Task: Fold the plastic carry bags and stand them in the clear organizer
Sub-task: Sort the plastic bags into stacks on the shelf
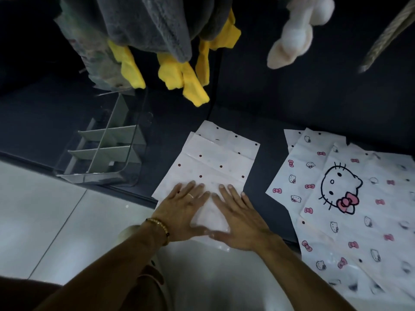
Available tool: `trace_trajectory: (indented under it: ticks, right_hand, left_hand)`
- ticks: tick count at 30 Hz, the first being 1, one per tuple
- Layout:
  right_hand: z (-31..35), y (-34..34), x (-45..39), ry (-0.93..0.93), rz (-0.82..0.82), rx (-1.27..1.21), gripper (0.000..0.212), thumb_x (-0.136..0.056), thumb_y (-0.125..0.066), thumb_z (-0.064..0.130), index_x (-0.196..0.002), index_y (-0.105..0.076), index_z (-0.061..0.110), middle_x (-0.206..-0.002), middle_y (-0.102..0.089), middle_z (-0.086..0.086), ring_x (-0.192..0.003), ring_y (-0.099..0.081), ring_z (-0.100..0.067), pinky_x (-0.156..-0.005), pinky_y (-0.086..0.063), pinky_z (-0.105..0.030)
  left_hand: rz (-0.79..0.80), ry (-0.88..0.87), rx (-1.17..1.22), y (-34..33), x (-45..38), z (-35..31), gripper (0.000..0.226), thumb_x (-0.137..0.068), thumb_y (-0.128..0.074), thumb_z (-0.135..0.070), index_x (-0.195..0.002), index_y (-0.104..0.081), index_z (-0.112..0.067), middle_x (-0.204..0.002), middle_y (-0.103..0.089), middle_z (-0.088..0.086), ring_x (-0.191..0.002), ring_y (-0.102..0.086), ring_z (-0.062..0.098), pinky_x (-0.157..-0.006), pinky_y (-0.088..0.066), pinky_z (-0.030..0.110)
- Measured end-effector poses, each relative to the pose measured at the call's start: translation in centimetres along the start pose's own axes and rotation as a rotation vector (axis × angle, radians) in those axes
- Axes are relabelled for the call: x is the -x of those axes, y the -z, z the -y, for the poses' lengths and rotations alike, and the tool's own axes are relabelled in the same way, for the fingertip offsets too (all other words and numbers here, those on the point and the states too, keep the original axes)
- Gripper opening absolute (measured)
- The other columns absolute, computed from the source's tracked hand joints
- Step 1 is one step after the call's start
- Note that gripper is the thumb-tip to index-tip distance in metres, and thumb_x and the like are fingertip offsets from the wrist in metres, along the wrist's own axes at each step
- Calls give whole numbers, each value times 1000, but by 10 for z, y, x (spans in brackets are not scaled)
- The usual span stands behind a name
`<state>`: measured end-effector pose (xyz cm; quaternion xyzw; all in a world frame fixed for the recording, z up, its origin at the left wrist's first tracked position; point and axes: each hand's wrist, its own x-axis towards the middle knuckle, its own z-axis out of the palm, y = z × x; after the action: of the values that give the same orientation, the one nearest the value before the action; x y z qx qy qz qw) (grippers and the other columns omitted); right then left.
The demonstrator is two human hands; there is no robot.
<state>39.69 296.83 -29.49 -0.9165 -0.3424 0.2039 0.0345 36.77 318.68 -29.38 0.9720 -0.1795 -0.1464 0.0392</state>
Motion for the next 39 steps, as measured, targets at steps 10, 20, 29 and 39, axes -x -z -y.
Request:
trace_trajectory:
  ticks: [10,20,29,39]
  right_hand:
    - [-1,37,-32,-83,-43,-198,76,-92,-35,63,-153,-6,28,-161,6,6,-147,8,-12,-118,6,-39]
    - [-147,16,157,-850,-197,-254,86,-81,-65,41,-151,-19,22,-160,-15,0,-146,-11,-23,-116,-16,-44]
    - [-171,8,182,-695,-191,-244,40,-101,-36,38,-135,-52,24,-141,-43,-1,-125,-40,-29,-100,-41,-43]
    - [-80,55,156,-330,-239,-629,13,-85,-59,28,-85,-66,18,-90,-66,-4,-83,-63,-22,-75,-52,-38]
  left_hand:
    - [77,126,139,20,-9,10,87,-81,-44,-72,-151,-12,-31,-160,2,-5,-146,8,15,-118,2,36]
    - [-176,188,909,48,-58,-123,43,-95,-52,-35,-135,-47,-19,-133,-51,0,-114,-53,14,-98,-44,26]
    - [66,243,1174,43,-84,-196,14,-96,-51,-30,-93,-64,-24,-91,-69,-4,-80,-68,10,-73,-53,22]
    - [-36,631,1734,64,-108,-243,16,-90,-55,-12,-104,-58,-19,-103,-68,10,-81,-65,25,-57,-53,32]
